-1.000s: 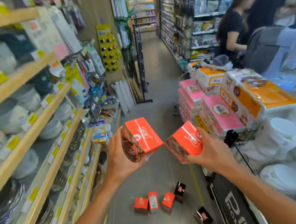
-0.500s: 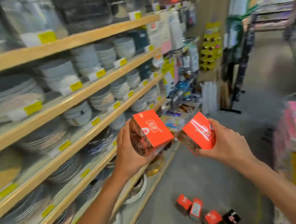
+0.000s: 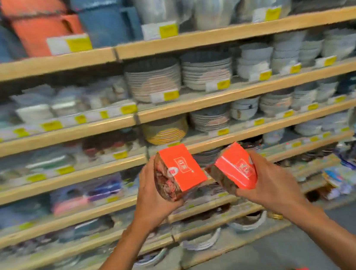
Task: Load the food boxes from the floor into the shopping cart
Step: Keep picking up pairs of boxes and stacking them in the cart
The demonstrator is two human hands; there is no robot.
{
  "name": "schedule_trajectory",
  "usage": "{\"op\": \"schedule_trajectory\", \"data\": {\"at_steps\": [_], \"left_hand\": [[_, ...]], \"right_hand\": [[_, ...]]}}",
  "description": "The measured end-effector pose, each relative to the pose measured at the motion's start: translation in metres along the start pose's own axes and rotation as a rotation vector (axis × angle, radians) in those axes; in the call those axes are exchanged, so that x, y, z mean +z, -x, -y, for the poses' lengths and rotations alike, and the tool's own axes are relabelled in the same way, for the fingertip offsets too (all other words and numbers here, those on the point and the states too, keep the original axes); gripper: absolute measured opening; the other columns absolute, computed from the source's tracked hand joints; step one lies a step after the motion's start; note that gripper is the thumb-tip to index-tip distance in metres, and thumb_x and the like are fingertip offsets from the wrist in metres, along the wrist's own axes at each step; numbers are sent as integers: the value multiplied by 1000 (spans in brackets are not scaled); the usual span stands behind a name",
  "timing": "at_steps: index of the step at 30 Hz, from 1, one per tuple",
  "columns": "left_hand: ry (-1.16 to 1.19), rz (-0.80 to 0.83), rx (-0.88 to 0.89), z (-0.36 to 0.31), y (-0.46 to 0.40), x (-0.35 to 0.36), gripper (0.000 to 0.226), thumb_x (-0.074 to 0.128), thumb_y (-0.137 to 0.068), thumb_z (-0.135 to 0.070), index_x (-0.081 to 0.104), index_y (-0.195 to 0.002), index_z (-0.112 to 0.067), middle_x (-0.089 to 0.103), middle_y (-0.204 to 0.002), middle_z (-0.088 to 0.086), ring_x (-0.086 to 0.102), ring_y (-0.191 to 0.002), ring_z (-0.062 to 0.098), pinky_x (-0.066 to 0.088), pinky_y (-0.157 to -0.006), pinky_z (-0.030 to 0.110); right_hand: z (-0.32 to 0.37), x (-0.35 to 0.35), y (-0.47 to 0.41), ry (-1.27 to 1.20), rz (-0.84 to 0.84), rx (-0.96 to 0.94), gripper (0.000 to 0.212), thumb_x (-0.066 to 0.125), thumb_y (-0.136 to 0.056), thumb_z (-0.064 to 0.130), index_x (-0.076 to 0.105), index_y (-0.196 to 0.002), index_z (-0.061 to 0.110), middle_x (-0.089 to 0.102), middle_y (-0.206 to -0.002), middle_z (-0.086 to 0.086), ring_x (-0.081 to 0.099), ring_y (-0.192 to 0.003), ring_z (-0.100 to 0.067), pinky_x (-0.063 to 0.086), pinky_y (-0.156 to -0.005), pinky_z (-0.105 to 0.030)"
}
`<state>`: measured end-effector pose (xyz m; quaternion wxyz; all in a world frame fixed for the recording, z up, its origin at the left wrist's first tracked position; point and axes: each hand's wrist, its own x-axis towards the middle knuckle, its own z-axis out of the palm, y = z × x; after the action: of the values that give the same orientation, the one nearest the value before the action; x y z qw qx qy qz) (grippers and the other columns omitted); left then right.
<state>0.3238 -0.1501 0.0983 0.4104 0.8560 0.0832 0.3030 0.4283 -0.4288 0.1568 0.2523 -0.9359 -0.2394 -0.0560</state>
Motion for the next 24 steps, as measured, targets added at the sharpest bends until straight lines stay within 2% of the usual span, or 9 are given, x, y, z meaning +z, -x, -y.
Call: {"op": "schedule_trajectory", "data": {"at_steps": [2, 3, 4, 6, 8, 14, 19, 22, 24], "left_hand": [[-63, -73, -30, 24, 20, -49, 128, 99, -53, -40, 18, -151, -42, 30, -157, -9, 30, -139, 0, 33, -110, 24], [-90, -100, -47, 37, 29, -74, 126, 99, -53, -38, 18, -150, -44, 30, -156, -10, 31, -139, 1, 32, -108, 21], [-113, -118, -59, 46, 36, -98, 125, 98, -52, -40, 19, -149, -45, 32, -155, -10, 34, -141, 7, 33, -109, 22], [-148, -153, -46, 66, 50, -145, 123, 96, -52, -50, 23, -151, -42, 38, -147, -14, 42, -138, 19, 39, -111, 38], [-174, -211, -42, 86, 66, -191, 119, 94, -53, -51, 24, -150, -45, 39, -142, -25, 45, -134, 20, 41, -110, 49], [-203, -382, -255, 132, 128, -298, 128, 99, -52, -45, 23, -155, -31, 40, -143, -9, 43, -137, 13, 45, -110, 45], [-262, -522, -347, 147, 173, -355, 122, 95, -51, -46, 27, -152, -35, 44, -143, -8, 43, -138, 15, 43, -110, 39], [-302, -598, -414, 157, 195, -381, 125, 99, -51, -38, 28, -154, -30, 45, -146, -8, 44, -139, 20, 42, -111, 51], [-334, -636, -444, 162, 206, -396, 126, 99, -51, -38, 28, -155, -26, 44, -147, -6, 43, -140, 22, 40, -111, 54]], "right_hand": [[51, 28, -7, -22, 34, -82, 83, 67, -63, 83, 39, -131, 45, 68, -116, 10, 68, -100, -27, 51, -72, -38], [76, 44, -10, -36, 43, -113, 84, 65, -62, 85, 41, -131, 44, 69, -114, 9, 68, -99, -28, 51, -71, -38], [101, 59, -12, -42, 64, -140, 85, 65, -62, 85, 41, -132, 44, 70, -114, 7, 68, -100, -30, 51, -71, -38], [150, 90, -13, -34, 127, -212, 89, 69, -61, 81, 39, -137, 44, 70, -117, 8, 68, -101, -30, 51, -72, -38], [195, 121, -13, -31, 166, -287, 88, 69, -61, 79, 40, -136, 43, 70, -115, 10, 68, -100, -27, 53, -74, -39], [310, 186, -5, -100, 307, -470, 82, 67, -60, 68, 37, -133, 45, 67, -114, 14, 67, -103, -21, 53, -75, -38], [377, 227, 3, -151, 417, -605, 80, 71, -64, 66, 35, -133, 47, 64, -119, 19, 66, -104, -16, 52, -75, -38], [411, 251, 4, -165, 470, -671, 79, 71, -64, 67, 35, -132, 48, 64, -117, 20, 66, -102, -14, 50, -72, -36], [433, 265, 3, -185, 494, -734, 82, 74, -65, 64, 35, -135, 49, 64, -118, 20, 65, -103, -13, 43, -68, -30]]}}
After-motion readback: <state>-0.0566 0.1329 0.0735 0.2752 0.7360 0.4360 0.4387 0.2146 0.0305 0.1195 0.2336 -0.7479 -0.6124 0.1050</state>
